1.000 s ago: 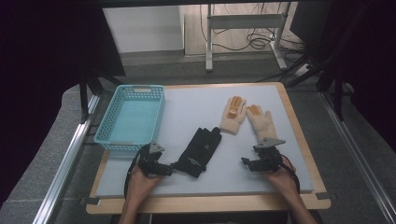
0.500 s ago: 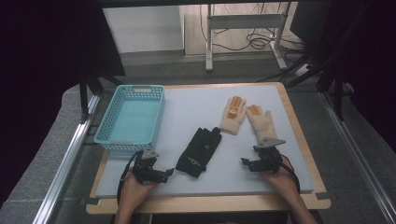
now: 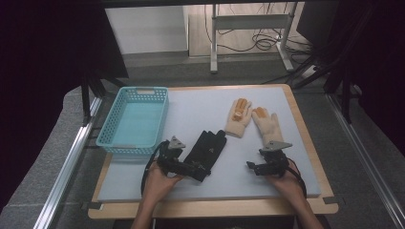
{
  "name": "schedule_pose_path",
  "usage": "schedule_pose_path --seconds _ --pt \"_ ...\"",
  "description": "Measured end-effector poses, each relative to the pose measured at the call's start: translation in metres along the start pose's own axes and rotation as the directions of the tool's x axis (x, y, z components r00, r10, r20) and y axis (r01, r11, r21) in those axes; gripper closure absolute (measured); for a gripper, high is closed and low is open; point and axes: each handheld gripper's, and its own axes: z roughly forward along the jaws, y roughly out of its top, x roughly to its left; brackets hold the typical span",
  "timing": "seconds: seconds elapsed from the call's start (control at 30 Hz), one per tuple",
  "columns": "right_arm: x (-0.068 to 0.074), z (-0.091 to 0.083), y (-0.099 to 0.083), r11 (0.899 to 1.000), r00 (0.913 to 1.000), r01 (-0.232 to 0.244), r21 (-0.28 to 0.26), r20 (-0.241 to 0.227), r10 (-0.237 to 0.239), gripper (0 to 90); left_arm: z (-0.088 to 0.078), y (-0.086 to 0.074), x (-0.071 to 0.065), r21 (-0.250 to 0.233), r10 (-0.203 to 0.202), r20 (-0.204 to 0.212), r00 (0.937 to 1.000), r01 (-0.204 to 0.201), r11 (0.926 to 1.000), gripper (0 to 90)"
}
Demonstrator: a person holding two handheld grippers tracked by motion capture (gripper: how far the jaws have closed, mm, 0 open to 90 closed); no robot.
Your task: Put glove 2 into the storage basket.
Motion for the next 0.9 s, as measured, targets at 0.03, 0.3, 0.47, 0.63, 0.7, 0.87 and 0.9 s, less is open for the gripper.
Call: schedule_pose_path --seconds 0.03,0.3,0.47,0.63,0.7,0.87,0.9 --pt "0.000 0.000 0.000 1.000 1.0000 0.000 0.000 0.000 0.000 23.7 0.010 0.006 -0.001 0.027 0.014 0.004 0.9999 -0.014 0.9995 0.0" --pt "0.000 0.000 0.000 1.000 1.0000 -0.001 0.000 0.000 0.001 23.7 0.040 0.022 0.000 0.077 -0.003 0.017 0.9999 0.002 0.9970 0.0" --pt "0.000 0.000 0.000 1.000 1.0000 0.000 -0.001 0.000 0.000 23.7 0.053 0.029 0.000 0.102 -0.016 0.024 0.9996 0.014 0.9947 0.0" --pt "0.000 0.000 0.000 1.000 1.0000 0.001 -0.002 0.000 -0.001 23.7 0.062 0.033 -0.011 0.150 0.034 0.010 0.9994 -0.035 0.9882 0.0" --pt "0.000 0.000 0.000 1.000 1.0000 0.001 -0.002 0.001 -0.001 23.7 0.065 0.034 -0.015 0.170 0.053 -0.002 0.9986 -0.052 0.9840 0.0" --pt "0.000 0.000 0.000 1.000 1.0000 0.001 -0.002 0.001 -0.001 23.7 0.072 0.034 -0.023 0.210 0.102 -0.058 0.9930 -0.088 0.9738 0.0" --pt "0.000 0.000 0.000 1.000 1.0000 0.002 -0.002 0.002 -0.002 23.7 0.071 0.034 -0.023 0.213 0.092 -0.062 0.9938 -0.077 0.9741 0.0"
